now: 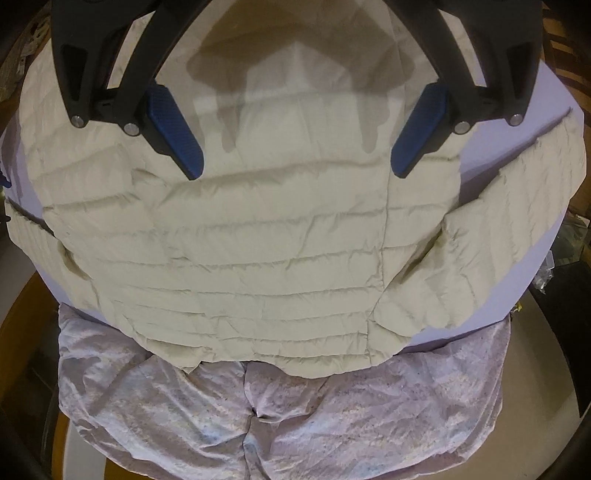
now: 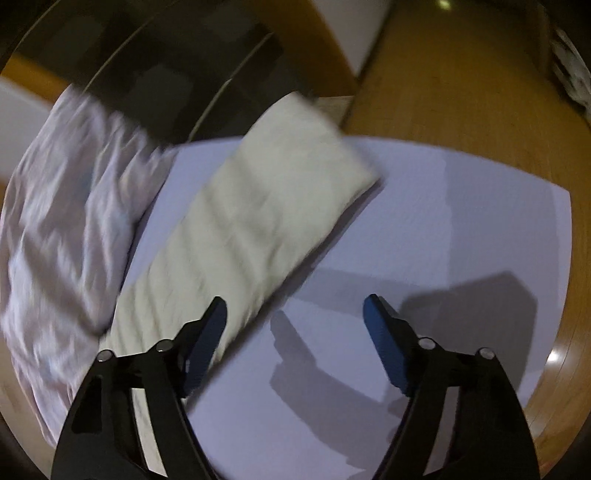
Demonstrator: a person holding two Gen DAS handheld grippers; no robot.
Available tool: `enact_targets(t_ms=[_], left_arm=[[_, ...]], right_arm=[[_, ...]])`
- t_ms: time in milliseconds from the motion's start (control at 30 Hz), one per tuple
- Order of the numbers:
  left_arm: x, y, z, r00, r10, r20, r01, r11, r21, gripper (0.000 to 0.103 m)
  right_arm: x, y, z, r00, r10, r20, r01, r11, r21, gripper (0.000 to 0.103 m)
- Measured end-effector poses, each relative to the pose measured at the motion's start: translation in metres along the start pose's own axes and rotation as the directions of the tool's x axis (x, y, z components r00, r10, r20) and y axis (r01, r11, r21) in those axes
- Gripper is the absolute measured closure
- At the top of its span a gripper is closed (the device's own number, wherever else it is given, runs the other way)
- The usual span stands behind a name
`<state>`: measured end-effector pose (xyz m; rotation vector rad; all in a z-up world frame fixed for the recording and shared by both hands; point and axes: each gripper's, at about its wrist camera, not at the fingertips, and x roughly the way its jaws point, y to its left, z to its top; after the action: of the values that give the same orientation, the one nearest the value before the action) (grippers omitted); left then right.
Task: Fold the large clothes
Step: 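Reach the right tool to the jacket sleeve cuff and grasp it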
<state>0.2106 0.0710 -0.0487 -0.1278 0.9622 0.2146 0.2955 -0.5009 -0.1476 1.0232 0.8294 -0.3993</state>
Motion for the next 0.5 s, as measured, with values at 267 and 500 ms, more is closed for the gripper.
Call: enact_targets(t_ms=[267, 500], left_arm=[[0.013, 0.003, 0.007, 1.0, 0.012, -0.011, -0.012, 1.0, 0.0, 0.002], [0.014, 0.015, 0.01, 0.999, 0.05, -0.009, -0.05, 0.998, -0.023, 0.002]], right_arm=[[0.014, 0.005, 0.038, 0.991, -0.107, 0.083, 0.106, 0.994, 0.017, 0.044], [0.025, 0.018, 0.044, 0.958, -0.24, 0.159, 0.253, 0.965, -0.068, 0.089]])
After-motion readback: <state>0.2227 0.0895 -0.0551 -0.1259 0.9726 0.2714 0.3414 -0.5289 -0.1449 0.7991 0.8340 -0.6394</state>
